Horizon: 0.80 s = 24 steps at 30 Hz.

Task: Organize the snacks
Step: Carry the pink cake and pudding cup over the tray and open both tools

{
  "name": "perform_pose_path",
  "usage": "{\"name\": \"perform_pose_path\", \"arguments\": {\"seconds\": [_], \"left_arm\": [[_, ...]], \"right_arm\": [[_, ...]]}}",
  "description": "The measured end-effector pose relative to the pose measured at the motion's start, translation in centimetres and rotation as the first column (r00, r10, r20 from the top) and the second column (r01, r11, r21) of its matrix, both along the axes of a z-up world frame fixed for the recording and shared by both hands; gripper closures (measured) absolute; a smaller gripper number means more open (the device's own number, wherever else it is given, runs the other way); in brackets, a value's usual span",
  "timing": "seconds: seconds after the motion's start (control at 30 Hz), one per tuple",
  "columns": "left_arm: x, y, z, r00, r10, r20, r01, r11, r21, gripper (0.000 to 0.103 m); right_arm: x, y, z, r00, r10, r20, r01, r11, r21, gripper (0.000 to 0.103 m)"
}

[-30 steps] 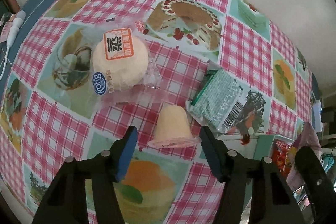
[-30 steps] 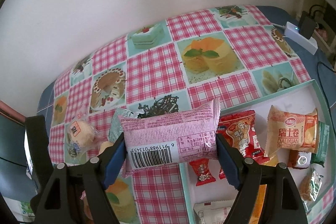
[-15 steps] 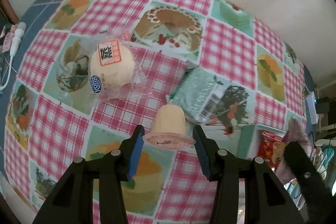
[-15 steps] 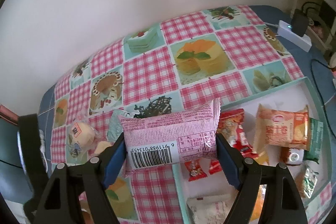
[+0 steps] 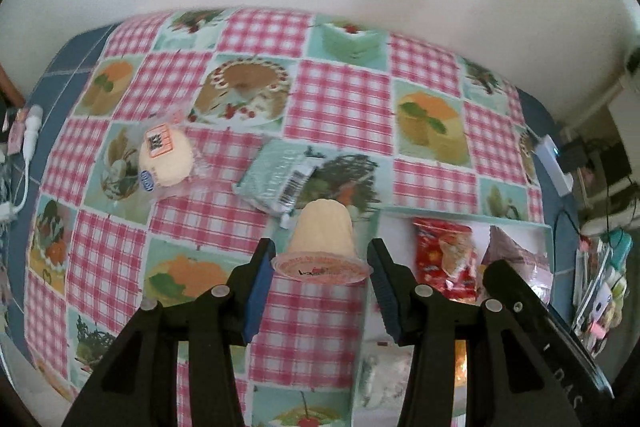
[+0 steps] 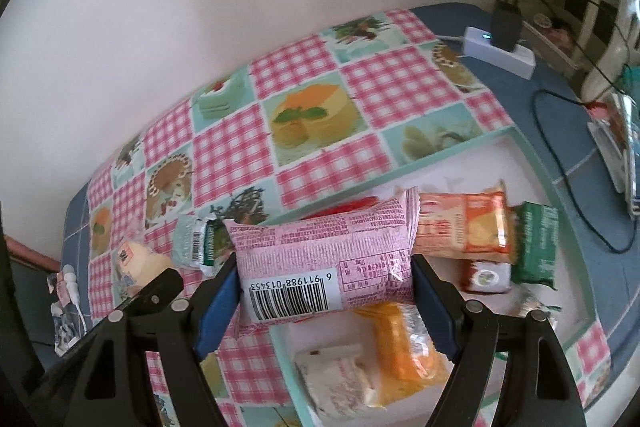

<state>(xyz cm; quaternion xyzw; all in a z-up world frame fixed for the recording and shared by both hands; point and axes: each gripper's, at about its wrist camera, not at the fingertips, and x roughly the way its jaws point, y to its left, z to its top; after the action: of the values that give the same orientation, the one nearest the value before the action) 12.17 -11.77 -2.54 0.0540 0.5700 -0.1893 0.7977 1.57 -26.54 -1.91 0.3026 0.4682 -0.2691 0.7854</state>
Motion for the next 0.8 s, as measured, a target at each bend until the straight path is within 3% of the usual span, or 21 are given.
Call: {"name": "perform_pose_path", "arguments": {"seconds": [0.57, 0.8], "left_arm": [[-4.1, -5.5, -2.6, 0.984, -0.162, -0.075, 0.165, 0.986, 0.034, 0.053], [-5.0, -6.4, -3.9, 0.975, -0.190, -0.117, 0.197, 0.979, 0.056, 0.053]], "right_arm": [[-7.3, -6.9, -2.3, 0.972, -0.215, -0.093, 0.222, 0.973, 0.067, 0.020], [-7.9, -7.7, -3.7, 0.961, -0.233, -0.149, 0.248, 0.965, 0.091, 0.020]]}}
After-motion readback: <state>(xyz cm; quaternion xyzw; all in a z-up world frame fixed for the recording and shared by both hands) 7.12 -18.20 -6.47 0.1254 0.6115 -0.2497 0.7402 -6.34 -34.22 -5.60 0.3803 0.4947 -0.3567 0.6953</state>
